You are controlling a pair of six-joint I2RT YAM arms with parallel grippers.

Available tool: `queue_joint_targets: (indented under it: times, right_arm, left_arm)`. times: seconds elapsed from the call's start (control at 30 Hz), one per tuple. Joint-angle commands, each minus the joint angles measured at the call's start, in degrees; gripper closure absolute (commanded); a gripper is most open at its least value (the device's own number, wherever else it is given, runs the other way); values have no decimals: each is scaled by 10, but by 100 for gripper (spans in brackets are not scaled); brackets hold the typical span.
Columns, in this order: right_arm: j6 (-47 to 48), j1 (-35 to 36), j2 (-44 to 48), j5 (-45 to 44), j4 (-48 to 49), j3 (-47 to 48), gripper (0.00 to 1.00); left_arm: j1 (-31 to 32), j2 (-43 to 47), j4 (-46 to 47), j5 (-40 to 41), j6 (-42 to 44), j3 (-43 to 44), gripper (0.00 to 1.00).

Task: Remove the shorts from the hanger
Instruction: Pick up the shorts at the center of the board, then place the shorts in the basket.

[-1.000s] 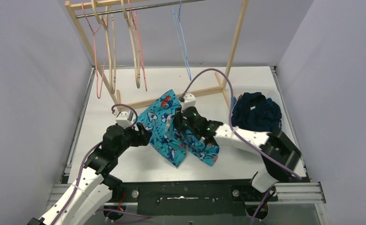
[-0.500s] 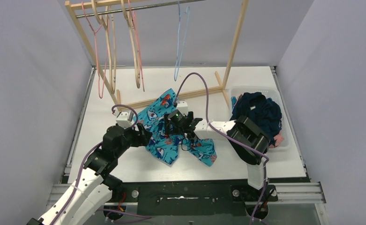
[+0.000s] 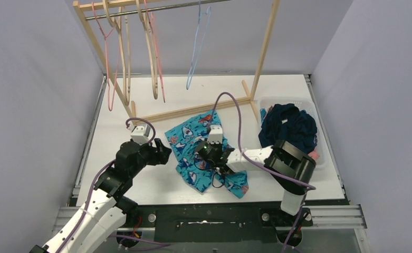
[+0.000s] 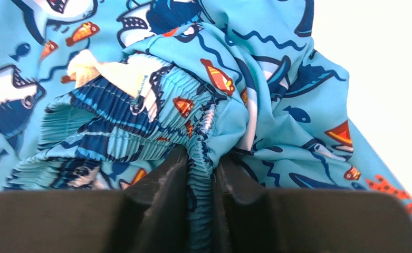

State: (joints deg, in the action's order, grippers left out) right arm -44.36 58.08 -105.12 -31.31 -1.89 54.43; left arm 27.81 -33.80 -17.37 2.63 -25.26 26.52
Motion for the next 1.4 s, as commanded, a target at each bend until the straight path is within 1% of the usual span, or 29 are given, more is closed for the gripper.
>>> queue_joint_targets:
  times: [0.0,0.03,0.13,0.33,0.4,0.5,0.6,0.7,0.87,0.97,1.0,1.03,1.07,1.1,1.13,1.17,1.23,1.27,1.3,1.37]
  right_arm:
    - [-15,-17,60,12,-82,-98,98]
    - [-7,-17,84,15,-74,-104,100]
    - [22,-17,158,8,-74,-98,100]
    - [64,-20,333,-63,-90,-85,100]
    - [88,-27,404,-77,-91,-85,100]
    - [108,-36,482,-103,-113,-75,100]
    - [137,-39,546,-139,-138,-49,100]
    - [183,-42,587,-165,-154,-5,100]
    - [287,-42,596,-226,-161,83,100]
    - [372,-44,571,-286,-139,121,100]
    - [414,-49,560,-300,-126,131,100]
    - [466,-57,547,-312,-116,142,100]
    - [497,-70,523,-322,-115,155,99]
    - [516,-92,502,-328,-124,170,99]
    - [507,-120,480,-328,-160,193,99]
    - [475,-155,459,-306,-210,220,99]
    - [420,-250,434,-203,-273,239,99]
    - [395,-298,427,-138,-294,233,99]
    - [365,-334,422,-93,-315,220,99]
    - [310,-374,427,-18,-327,153,99]
  left_arm:
    - [5,2,19,5,0,26,32]
    - [6,1,18,5,0,26,32]
    - [7,-3,17,6,0,27,32]
    - [9,-3,15,7,0,27,32]
    - [10,-3,16,7,0,27,32]
    - [10,-5,19,5,0,26,32]
    - [10,-7,19,4,0,27,32]
    - [10,-10,20,3,0,27,32]
    - [10,-13,21,1,0,27,32]
    - [10,-13,21,0,0,27,32]
    - [11,-13,21,-1,0,27,32]
    - [11,-13,20,0,0,27,32]
    - [11,-14,19,0,0,27,32]
    - [11,-13,19,0,0,27,32]
    - [11,-13,19,1,-1,27,32]
    - [11,-13,18,1,-1,27,32]
    - [13,-13,16,3,-1,28,32]
    - [14,-13,15,5,-1,29,32]
    - [15,-12,13,7,-2,29,32]
    - [17,-10,8,14,-4,30,32]
